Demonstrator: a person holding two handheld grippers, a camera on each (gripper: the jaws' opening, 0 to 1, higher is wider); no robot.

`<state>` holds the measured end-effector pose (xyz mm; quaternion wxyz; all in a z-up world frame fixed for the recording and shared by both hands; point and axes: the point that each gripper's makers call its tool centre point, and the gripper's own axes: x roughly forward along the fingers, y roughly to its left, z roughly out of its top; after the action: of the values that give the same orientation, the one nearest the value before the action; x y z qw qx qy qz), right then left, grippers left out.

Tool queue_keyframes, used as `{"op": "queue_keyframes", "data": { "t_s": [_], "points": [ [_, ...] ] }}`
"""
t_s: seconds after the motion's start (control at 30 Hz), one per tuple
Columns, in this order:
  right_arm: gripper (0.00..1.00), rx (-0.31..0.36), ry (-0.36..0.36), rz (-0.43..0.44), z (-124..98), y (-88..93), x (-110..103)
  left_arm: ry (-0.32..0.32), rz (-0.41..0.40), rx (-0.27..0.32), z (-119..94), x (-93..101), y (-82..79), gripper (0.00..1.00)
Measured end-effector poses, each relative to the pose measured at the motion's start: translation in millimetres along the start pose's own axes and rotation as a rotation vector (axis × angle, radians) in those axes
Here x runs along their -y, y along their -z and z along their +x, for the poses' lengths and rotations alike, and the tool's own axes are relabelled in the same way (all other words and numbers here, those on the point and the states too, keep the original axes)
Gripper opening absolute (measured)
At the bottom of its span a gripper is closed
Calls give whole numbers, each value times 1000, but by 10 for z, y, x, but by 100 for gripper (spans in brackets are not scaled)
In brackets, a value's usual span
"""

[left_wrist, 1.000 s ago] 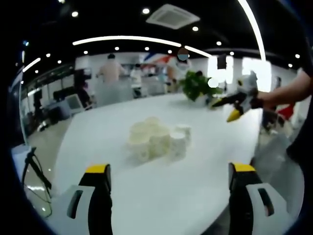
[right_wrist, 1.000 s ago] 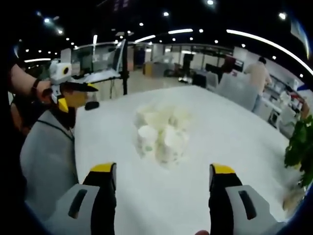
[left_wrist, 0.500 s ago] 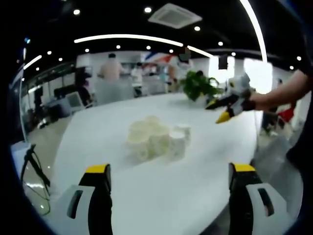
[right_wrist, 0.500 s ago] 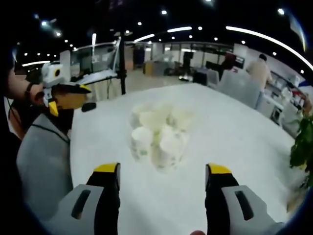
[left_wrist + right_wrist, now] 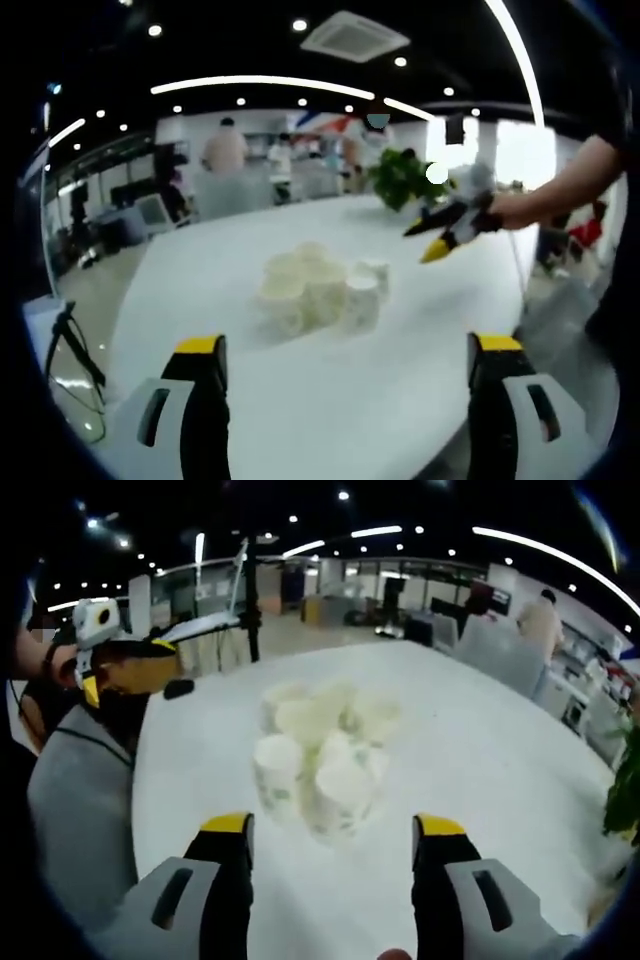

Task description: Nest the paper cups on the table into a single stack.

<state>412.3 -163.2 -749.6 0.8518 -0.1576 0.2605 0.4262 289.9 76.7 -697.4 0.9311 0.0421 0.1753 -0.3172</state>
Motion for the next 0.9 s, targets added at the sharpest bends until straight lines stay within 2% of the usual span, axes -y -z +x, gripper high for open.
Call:
{"op": "queue_keyframes", "data": {
  "t_s": [0.43,0.9],
  "points": [
    [56,-12,-29,-10,268,-83,14,-9,-17,-21,-3,0,123,100],
    [51,-61,-57,-50,521,-46,66,-13,-40,-30,-18,4,208,100]
  ]
}}
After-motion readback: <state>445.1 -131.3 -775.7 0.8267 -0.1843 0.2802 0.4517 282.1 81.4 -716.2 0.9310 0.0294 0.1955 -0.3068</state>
